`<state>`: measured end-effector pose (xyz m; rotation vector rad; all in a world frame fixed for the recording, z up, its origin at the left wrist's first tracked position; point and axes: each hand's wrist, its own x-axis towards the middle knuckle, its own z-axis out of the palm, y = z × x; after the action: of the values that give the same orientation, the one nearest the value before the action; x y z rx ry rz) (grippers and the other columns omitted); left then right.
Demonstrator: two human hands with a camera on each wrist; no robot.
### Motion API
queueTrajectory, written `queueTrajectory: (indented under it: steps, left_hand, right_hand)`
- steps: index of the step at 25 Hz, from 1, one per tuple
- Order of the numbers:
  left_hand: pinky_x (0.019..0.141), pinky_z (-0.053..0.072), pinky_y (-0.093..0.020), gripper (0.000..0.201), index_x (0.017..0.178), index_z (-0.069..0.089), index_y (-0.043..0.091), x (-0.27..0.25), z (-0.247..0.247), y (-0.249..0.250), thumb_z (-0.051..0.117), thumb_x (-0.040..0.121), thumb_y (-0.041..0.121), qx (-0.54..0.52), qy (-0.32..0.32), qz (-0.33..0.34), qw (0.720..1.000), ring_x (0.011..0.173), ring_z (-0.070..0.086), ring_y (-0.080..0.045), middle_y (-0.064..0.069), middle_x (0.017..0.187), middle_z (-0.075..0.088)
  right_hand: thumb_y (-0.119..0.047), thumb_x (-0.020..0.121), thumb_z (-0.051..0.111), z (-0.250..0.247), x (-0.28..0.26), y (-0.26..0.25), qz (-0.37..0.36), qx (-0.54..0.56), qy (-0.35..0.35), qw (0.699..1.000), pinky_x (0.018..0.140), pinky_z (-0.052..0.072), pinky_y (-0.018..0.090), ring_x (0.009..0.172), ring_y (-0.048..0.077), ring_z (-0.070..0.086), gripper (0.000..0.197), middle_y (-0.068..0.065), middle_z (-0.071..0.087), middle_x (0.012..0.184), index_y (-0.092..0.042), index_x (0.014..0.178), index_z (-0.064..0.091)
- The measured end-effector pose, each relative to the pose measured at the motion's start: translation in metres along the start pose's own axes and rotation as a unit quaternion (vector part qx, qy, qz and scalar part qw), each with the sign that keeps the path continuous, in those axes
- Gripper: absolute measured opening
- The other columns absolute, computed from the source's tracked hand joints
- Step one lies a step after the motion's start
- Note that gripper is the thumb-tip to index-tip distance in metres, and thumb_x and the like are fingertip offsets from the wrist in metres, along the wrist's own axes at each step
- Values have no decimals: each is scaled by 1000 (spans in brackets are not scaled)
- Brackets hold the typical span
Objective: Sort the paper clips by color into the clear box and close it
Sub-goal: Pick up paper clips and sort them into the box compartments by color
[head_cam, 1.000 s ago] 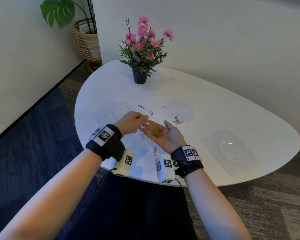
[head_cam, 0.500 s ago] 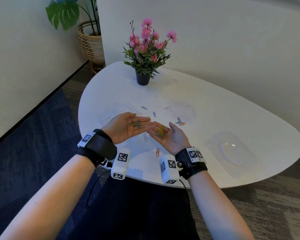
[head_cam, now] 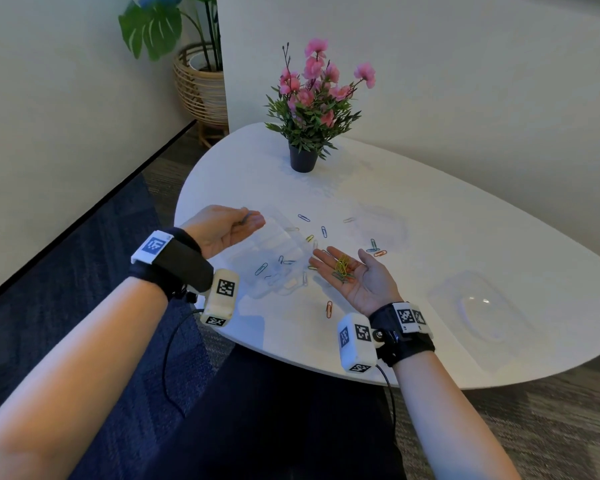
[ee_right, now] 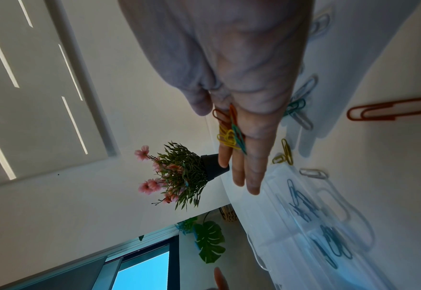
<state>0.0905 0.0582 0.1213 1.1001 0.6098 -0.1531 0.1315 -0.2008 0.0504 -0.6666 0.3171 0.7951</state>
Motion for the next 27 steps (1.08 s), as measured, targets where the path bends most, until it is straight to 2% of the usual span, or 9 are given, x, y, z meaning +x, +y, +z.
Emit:
queueTrajectory:
  steps: [2,4,8,10,13,19,21,24,27]
  left_hand:
    - [49,52,-10,21,94,60,6,5,2,-3,41,99,12,53,18,-3,998,51,66,-2,-1,69,67]
    - [50,51,-11,18,98,59,5,6,6,-9,41,98,7,126,9,-6,992,60,66,-5,-4,80,62]
    - [82,51,-26,22,112,56,5,4,8,-23,41,99,13,304,-29,4,952,99,64,-20,-7,108,67]
    - [82,45,-23,25,114,61,6,3,6,-26,44,98,16,384,-35,24,922,105,60,-18,-4,114,66]
    - [86,37,-22,27,114,66,7,8,7,-24,50,94,15,463,-16,84,882,104,53,-15,-3,113,63]
    - [102,43,-28,28,117,66,17,23,37,-34,57,91,21,500,-14,139,855,104,62,-18,-4,117,68]
    - [100,40,-24,35,124,61,18,22,45,-41,59,89,21,527,-3,167,833,111,62,-17,-1,124,66]
    - [87,41,-16,29,117,66,19,12,57,-50,60,88,19,522,-2,247,817,100,63,-10,3,118,68]
    - [86,47,-18,28,111,69,17,5,67,-59,62,85,12,537,-74,281,792,95,60,-8,-3,113,68]
  right_hand:
    - [-38,100,26,0,0,1,1,-5,-1,1000,92,48,48,97,46,66,58,32,65,110,9,115,55]
    - [-38,99,26,-2,1,1,4,-8,0,1000,92,48,48,98,46,66,57,32,65,110,9,114,55]
    - [-39,99,26,-2,3,1,10,-20,6,1000,92,48,47,99,45,66,57,30,65,111,8,115,55]
    - [-38,99,26,-2,4,0,10,-20,4,1000,93,48,47,100,44,66,57,30,65,111,8,114,56]
    - [-38,100,26,-2,4,0,10,-21,1,1000,92,48,47,99,44,66,57,29,66,111,8,113,56]
    - [-39,99,26,4,1,3,11,-31,-1,999,92,48,47,100,44,65,57,29,65,113,7,114,55]
    - [-41,99,25,7,0,5,16,-36,-2,999,91,49,47,100,44,65,59,28,64,113,7,115,55]
    - [-44,99,24,12,1,8,22,-47,-3,999,86,53,45,95,42,68,64,28,67,108,9,110,59]
    - [-47,98,23,19,2,13,28,-66,-1,997,80,57,42,81,34,71,72,25,71,95,10,95,67]
